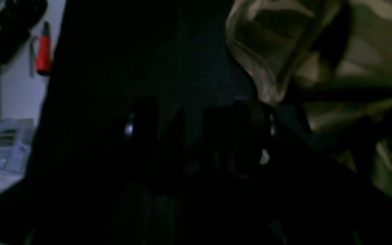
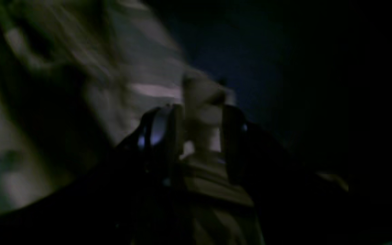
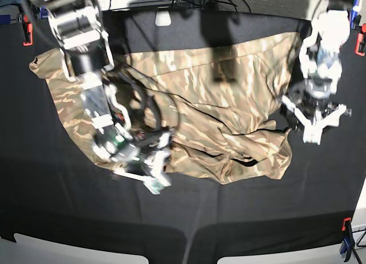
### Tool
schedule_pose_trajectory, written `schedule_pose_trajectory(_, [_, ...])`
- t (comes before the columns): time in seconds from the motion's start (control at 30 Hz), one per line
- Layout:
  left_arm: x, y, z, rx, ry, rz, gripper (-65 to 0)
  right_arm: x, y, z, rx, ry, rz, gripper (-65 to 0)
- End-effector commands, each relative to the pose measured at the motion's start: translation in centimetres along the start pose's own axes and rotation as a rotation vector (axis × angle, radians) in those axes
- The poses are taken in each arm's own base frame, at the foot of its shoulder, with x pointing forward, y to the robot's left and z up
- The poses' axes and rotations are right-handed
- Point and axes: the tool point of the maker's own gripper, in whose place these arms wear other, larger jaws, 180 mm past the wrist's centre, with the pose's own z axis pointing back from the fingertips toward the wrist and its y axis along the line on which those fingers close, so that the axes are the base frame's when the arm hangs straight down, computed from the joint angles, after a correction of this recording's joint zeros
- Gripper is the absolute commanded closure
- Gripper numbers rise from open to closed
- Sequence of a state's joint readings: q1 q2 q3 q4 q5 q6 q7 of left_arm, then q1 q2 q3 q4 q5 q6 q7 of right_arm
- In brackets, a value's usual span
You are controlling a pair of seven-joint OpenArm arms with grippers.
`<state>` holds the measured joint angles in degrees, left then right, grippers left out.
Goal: Layout the t-shirt on the table in an organized manner, then fold the t-shirt properly
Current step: 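Grasp the shirt body with the right gripper and drag it outward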
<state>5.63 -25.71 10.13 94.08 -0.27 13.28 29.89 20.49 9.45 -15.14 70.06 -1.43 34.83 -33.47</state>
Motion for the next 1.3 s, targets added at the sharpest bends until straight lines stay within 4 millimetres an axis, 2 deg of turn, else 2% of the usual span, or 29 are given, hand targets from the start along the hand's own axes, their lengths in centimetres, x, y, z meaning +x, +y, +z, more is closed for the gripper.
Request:
schedule_pose_trajectory(0.0, [1.5,0.9,-0.3,0.019,-0.047,0.003,-32.6,2.0,-0.2,0.4,0.017,-0.053,0.033,-21.3])
schedule_pose_trajectory(0.13, [1.4,0.9,-0.4,0.018,-0.043,0.001,-32.6,0.8,2.4,-0.1,0.102,0.014,0.143,-21.3])
schedule_pose_trajectory(0.27, [1.4,0.9,-0.4,0.018,-0.042,0.002,-32.6,-1.5,4.0,-0.8,0.112,0.122,0.334,-21.2])
schedule_pose_trajectory(0.33, [1.4,0.9,-0.4,0.018,-0.042,0.001,-32.6,-1.9,4.1,-1.3,0.071,0.148,0.388,-21.2])
schedule_pose_trajectory(0.5, [1.4,0.9,-0.4,0.018,-0.041,0.002,-32.6,-1.4,2.6,-1.8,-0.094,0.172,0.460,-21.2])
schedule_pose_trajectory(0.63, [1.4,0.9,-0.4,0.018,-0.040,0.002,-32.6,-1.0,1.2,-1.6,-0.172,0.168,0.452,-20.8])
schedule_pose_trajectory(0.7, [1.3,0.9,-0.4,0.018,-0.039,0.001,-32.6,-1.0,1.0,-1.5,-0.176,0.170,0.453,-17.1])
schedule_pose_trajectory(0.9, [1.3,0.9,-0.4,0.018,-0.038,0.002,-32.6,-0.6,0.7,-1.5,-0.184,0.164,0.454,-0.9])
schedule_pose_trajectory(1.07, [1.3,0.9,-0.4,0.018,-0.038,0.001,-32.6,0.3,-0.2,-1.3,-0.211,0.151,0.452,0.0])
schedule_pose_trajectory(1.17, [1.3,0.9,-0.4,0.018,-0.038,0.001,-32.6,1.9,-1.8,-0.9,-0.265,0.129,0.444,0.0])
schedule_pose_trajectory(1.27, [1.3,0.9,-0.4,0.018,-0.038,0.001,-32.6,3.7,-4.8,0.2,-0.344,0.106,0.405,0.0])
